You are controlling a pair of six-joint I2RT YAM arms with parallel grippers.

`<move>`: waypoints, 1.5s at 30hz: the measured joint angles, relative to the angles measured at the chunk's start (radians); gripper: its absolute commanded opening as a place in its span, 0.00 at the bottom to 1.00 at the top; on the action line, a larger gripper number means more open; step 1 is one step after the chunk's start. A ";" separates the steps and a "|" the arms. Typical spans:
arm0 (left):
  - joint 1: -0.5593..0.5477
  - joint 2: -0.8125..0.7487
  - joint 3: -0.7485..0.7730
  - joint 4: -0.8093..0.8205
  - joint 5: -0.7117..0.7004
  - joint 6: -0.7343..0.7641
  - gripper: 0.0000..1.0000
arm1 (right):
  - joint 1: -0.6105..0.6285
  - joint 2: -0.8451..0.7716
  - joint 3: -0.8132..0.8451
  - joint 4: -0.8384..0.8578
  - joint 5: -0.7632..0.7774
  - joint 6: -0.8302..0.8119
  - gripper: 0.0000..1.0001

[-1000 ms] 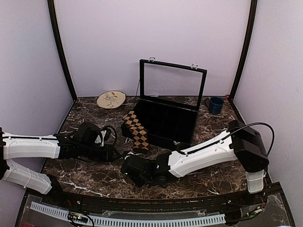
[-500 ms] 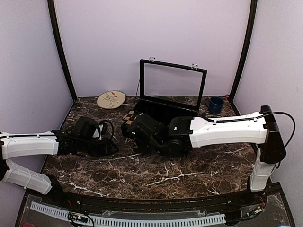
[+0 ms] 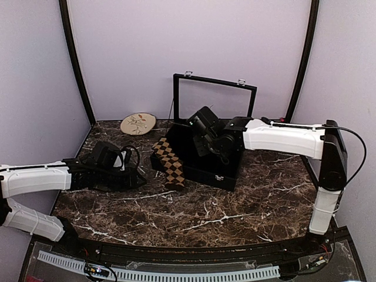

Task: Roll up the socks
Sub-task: Place the sock in the storage box.

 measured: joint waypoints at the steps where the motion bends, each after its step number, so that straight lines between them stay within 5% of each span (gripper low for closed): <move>1: 0.001 0.000 0.003 0.000 0.000 0.001 0.39 | -0.018 0.011 0.002 0.007 -0.008 -0.008 0.00; 15: 0.017 0.016 0.011 -0.001 -0.001 0.003 0.39 | -0.159 0.169 0.030 0.032 -0.111 -0.119 0.00; 45: 0.058 0.079 0.014 0.039 0.017 0.013 0.38 | -0.223 0.256 0.084 -0.083 -0.231 -0.152 0.00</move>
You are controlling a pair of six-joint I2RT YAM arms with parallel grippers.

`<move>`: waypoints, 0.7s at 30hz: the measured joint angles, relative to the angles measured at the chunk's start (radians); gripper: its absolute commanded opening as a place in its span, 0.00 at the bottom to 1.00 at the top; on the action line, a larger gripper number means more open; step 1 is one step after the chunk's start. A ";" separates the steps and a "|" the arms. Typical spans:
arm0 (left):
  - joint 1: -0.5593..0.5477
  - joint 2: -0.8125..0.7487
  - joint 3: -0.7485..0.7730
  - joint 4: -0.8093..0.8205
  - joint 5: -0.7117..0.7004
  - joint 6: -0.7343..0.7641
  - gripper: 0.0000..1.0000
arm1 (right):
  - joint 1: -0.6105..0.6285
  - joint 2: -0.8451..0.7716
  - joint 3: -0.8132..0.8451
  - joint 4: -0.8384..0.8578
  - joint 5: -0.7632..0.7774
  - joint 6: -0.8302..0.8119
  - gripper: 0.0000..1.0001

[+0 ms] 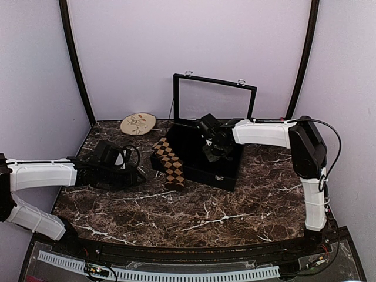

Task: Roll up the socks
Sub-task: Place the sock in the storage box.

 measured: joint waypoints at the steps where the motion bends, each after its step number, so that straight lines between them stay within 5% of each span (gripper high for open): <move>1: 0.005 0.003 0.000 0.004 0.000 0.002 0.38 | -0.001 0.002 0.004 -0.005 -0.005 0.000 0.00; 21: 0.027 0.030 0.015 0.019 0.012 0.007 0.38 | -0.028 0.155 0.204 -0.160 -0.089 -0.026 0.00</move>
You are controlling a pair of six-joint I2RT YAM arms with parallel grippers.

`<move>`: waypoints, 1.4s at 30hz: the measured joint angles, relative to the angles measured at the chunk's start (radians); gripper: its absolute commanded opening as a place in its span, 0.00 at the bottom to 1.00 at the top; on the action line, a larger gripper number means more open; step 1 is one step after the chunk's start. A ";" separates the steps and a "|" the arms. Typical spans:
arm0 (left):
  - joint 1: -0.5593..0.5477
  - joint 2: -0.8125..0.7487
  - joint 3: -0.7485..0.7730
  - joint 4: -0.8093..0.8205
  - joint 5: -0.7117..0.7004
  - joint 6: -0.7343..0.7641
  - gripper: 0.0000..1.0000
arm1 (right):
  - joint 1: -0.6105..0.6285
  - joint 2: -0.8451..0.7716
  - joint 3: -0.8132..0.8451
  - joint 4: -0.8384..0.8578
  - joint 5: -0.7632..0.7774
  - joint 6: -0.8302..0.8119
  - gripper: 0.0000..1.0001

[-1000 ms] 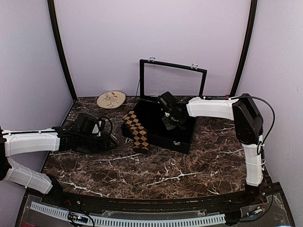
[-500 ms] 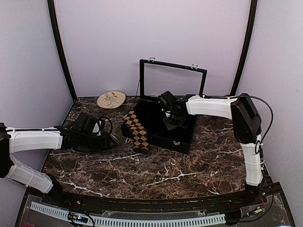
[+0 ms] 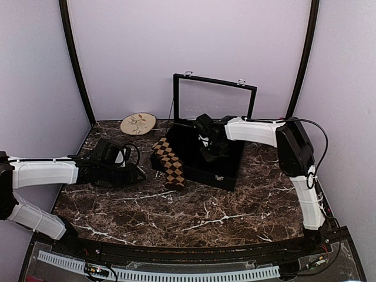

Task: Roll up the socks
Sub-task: Place the sock in the storage box.

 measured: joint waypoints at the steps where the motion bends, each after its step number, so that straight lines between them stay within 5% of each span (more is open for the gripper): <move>1: 0.000 0.000 0.000 0.000 0.000 0.000 0.37 | -0.003 0.005 0.008 -0.006 -0.006 0.000 0.00; 13: 0.002 0.043 0.022 0.007 0.020 0.006 0.37 | -0.039 0.122 0.226 -0.202 -0.081 0.005 0.00; 24: 0.002 0.043 0.027 0.007 0.024 0.006 0.37 | -0.055 0.108 0.219 -0.214 -0.129 0.032 0.00; 33: 0.002 0.042 0.028 0.007 0.025 0.005 0.37 | -0.060 0.100 0.201 -0.189 -0.166 0.046 0.46; 42: 0.002 0.032 0.028 0.006 0.025 0.002 0.37 | -0.062 0.064 0.173 -0.154 -0.167 0.057 0.48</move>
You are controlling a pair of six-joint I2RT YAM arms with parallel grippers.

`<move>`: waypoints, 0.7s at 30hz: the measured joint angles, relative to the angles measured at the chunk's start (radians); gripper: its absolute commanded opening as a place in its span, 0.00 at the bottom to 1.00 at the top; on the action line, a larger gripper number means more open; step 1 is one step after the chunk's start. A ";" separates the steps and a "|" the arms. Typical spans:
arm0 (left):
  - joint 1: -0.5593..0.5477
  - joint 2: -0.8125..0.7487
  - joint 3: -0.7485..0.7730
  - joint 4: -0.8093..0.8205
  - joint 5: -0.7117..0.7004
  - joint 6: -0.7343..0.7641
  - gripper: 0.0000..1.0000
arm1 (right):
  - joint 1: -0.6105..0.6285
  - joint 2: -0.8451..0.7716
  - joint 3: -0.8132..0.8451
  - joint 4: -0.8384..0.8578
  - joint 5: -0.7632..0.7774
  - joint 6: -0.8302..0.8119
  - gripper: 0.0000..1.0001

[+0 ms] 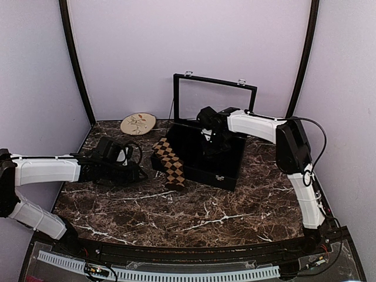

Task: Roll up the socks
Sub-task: Place the sock in the storage box.

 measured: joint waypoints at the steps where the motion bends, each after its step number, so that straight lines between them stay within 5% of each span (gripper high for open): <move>1: 0.000 0.000 0.000 0.000 0.000 0.000 0.37 | -0.001 -0.005 -0.002 0.000 0.002 0.000 0.48; 17: 0.000 0.000 0.000 0.000 0.018 -0.014 0.37 | -0.038 -0.100 -0.022 -0.017 0.042 0.019 0.49; 21: 0.000 0.000 0.000 0.000 0.018 -0.018 0.37 | -0.037 -0.100 -0.037 0.000 0.041 0.023 0.32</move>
